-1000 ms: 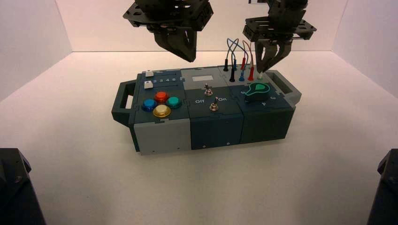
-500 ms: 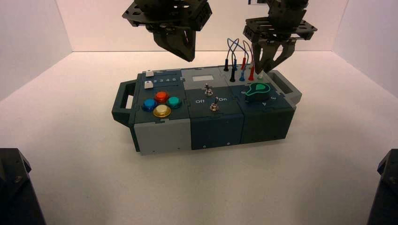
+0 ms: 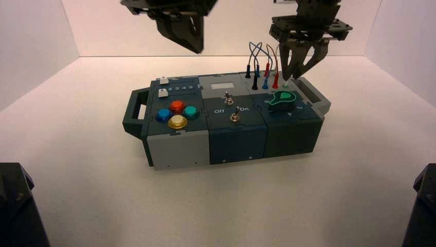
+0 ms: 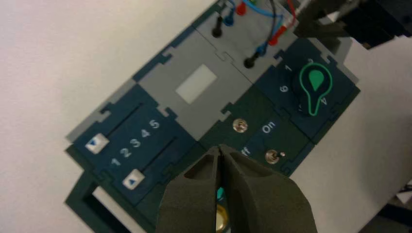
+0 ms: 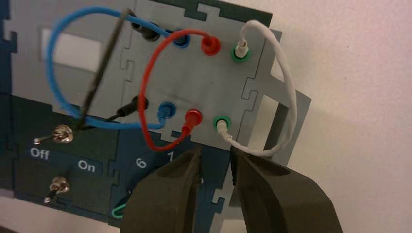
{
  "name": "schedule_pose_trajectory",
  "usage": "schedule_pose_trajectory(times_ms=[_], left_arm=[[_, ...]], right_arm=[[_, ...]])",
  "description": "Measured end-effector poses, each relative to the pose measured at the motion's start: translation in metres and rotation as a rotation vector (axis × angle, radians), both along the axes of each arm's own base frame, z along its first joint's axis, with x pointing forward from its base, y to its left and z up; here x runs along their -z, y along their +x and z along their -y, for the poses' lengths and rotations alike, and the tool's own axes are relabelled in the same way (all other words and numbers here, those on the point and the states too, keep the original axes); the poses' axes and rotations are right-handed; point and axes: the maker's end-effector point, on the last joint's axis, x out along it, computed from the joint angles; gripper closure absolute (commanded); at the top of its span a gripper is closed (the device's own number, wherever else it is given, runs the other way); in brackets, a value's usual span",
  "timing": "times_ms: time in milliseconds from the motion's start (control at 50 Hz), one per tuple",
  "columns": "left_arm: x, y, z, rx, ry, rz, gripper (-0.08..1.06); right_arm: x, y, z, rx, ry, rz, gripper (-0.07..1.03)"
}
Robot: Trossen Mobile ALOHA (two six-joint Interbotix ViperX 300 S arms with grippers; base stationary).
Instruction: Insert the white wire.
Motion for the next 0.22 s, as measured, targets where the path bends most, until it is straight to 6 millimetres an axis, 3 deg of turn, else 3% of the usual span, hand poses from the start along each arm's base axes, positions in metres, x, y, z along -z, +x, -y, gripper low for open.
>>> schedule_pose_trajectory(times_ms=[220], left_arm=[[-0.008,-0.002,-0.013,-0.022,-0.014,0.018,1.00]], right_arm=[[-0.007,-0.001,-0.004,-0.014,0.007,0.017,0.63]])
